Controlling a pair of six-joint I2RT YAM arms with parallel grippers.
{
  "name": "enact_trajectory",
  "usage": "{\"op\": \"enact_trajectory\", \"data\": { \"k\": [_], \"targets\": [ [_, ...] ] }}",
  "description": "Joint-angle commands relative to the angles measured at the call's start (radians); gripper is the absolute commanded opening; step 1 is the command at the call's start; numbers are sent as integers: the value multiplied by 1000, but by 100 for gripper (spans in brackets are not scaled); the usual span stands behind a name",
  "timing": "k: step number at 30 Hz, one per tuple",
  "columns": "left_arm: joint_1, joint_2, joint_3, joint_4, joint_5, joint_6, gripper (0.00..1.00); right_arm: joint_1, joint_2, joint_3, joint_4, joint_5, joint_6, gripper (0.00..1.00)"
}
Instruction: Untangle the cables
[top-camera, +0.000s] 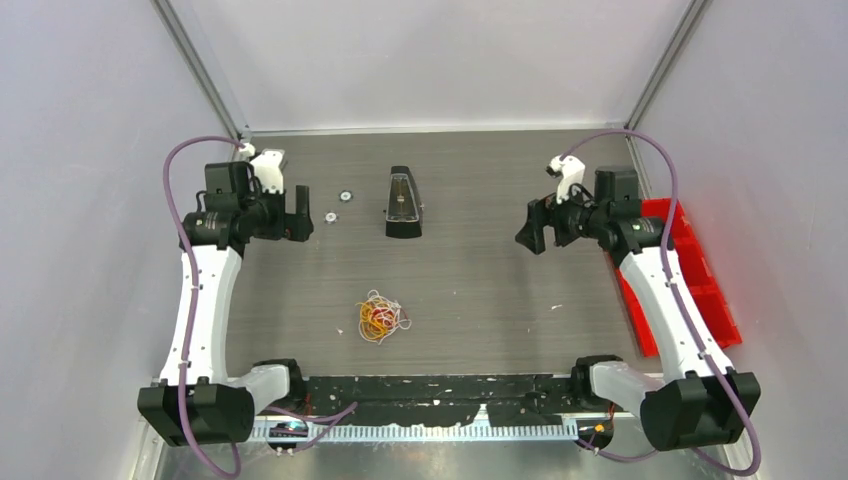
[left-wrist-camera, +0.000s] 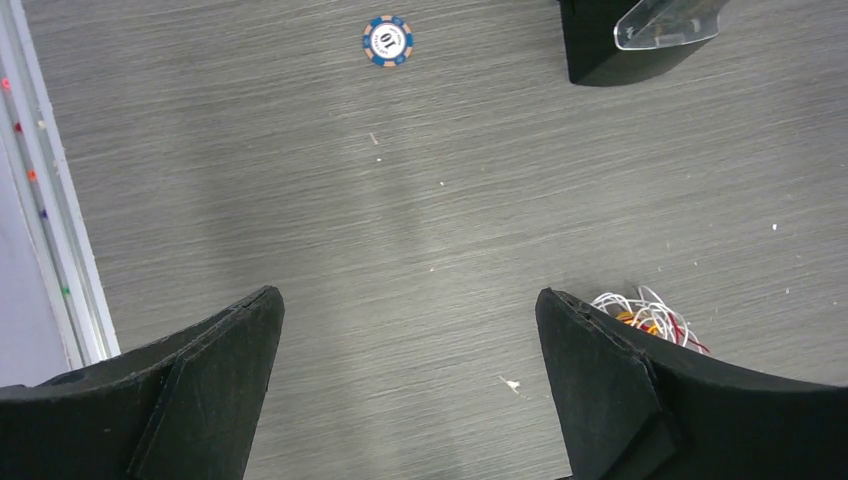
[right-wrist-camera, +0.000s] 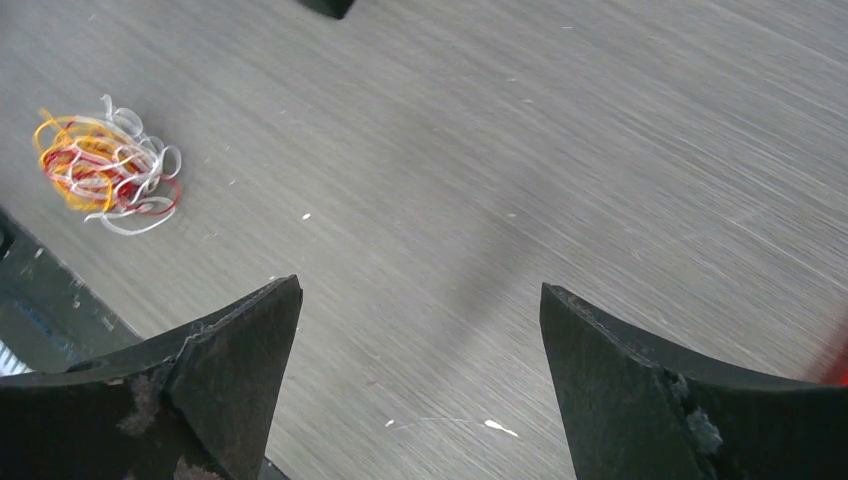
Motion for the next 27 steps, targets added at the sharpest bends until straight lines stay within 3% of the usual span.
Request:
{"op": "enact_trajectory", "data": {
  "k": [1, 7, 10, 15, 20, 27],
  "targets": [
    [6, -36, 30, 1, 64, -15, 100, 128, 44, 48, -20, 3, -59, 95],
    [5, -161, -79, 135, 71, -200, 100, 476, 204, 103, -31, 134, -133, 95],
    [5, -231, -142, 215, 97, -272, 100, 589, 294, 159, -31, 153, -141, 95],
    [10, -269, -136, 183, 147, -276, 100, 786, 465, 272, 22, 178, -134, 95],
    [56, -268, -137, 182, 166, -355, 99, 923, 639, 383, 89, 198, -137, 95],
    [127, -233, -149, 216, 259, -444, 100, 976, 851, 556, 139, 118, -66, 97]
  ]
}}
